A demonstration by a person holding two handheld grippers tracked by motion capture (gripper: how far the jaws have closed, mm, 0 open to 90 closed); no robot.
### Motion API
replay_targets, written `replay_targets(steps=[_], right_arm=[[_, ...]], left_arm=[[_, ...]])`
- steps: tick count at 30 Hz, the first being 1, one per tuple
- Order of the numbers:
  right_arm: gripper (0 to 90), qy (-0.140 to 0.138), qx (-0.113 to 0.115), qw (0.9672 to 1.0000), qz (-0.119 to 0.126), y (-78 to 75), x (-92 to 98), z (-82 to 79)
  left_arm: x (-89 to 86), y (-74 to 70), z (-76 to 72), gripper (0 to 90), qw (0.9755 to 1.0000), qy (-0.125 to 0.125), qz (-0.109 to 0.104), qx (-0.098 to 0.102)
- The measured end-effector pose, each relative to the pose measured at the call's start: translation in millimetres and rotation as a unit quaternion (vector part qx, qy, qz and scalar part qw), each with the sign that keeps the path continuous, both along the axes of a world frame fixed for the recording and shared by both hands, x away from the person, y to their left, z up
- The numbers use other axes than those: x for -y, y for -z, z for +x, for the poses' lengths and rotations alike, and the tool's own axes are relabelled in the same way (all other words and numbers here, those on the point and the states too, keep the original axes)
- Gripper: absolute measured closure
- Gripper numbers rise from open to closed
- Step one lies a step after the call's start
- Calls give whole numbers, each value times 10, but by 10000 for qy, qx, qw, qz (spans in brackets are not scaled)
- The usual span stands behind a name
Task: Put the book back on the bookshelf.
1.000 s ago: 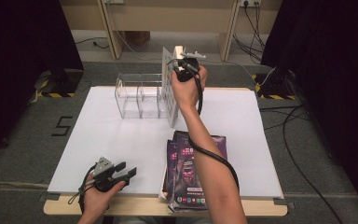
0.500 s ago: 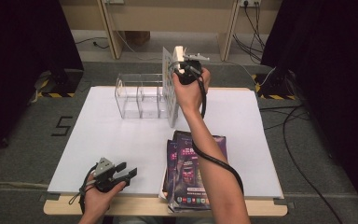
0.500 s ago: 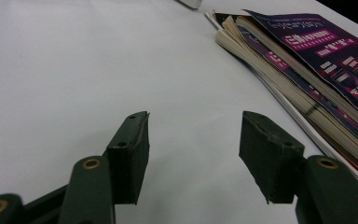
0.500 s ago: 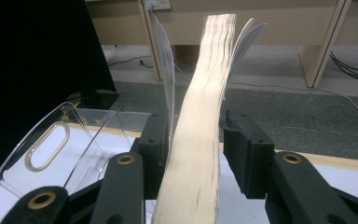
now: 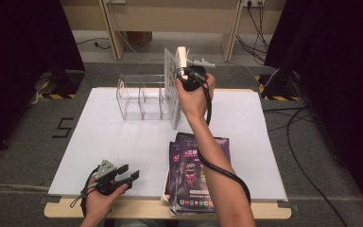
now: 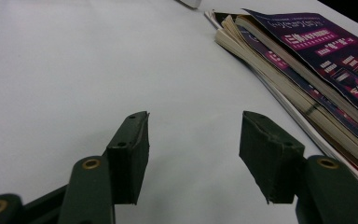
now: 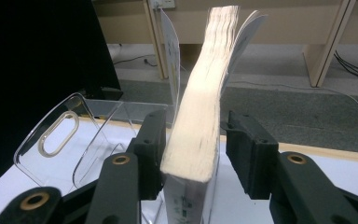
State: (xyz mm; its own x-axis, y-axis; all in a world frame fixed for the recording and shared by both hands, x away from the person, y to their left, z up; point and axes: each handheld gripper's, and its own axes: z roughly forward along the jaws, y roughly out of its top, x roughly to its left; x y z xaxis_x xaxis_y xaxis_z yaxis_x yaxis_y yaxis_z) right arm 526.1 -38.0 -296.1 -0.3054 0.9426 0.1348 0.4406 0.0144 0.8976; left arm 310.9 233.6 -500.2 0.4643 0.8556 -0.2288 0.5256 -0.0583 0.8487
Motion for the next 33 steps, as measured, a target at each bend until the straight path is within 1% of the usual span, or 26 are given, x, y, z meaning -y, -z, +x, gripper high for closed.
replay_targets(steps=[6,8,10,16,22,25,27,28,31,33], right_arm=[[581,-46,-37,10000,12,7,38,-61],[581,-75,-47,10000,20,10,42,-71],[577,-83,-96,9999,49,23,57,-102],[575,-126,-114,9998,90,35,75,-152],[572,-183,-96,9998,40,40,91,-218],[572,-175,-127,9998,35,44,104,-246],[571,-185,-132,9997,48,47,112,-251],[570,-199,-176,9996,91,57,126,-258],[570,-188,-185,9996,65,69,138,-264],[568,-208,-211,9995,105,82,157,-271]], left_arm=[[0,2,2,418,10000,-8,-16,-1],[1,-1,2,417,10000,-17,-59,7],[5,-3,2,415,10000,-15,-57,13],[11,-1,1,415,10000,-3,-52,10],[13,-1,0,415,10000,-7,-46,14],[13,1,0,415,10000,-7,-50,12],[13,2,1,415,10000,-4,-47,12],[15,3,2,414,10000,-10,-59,13],[17,5,3,414,10000,-10,-54,13],[16,9,7,415,10000,-9,-36,4]])
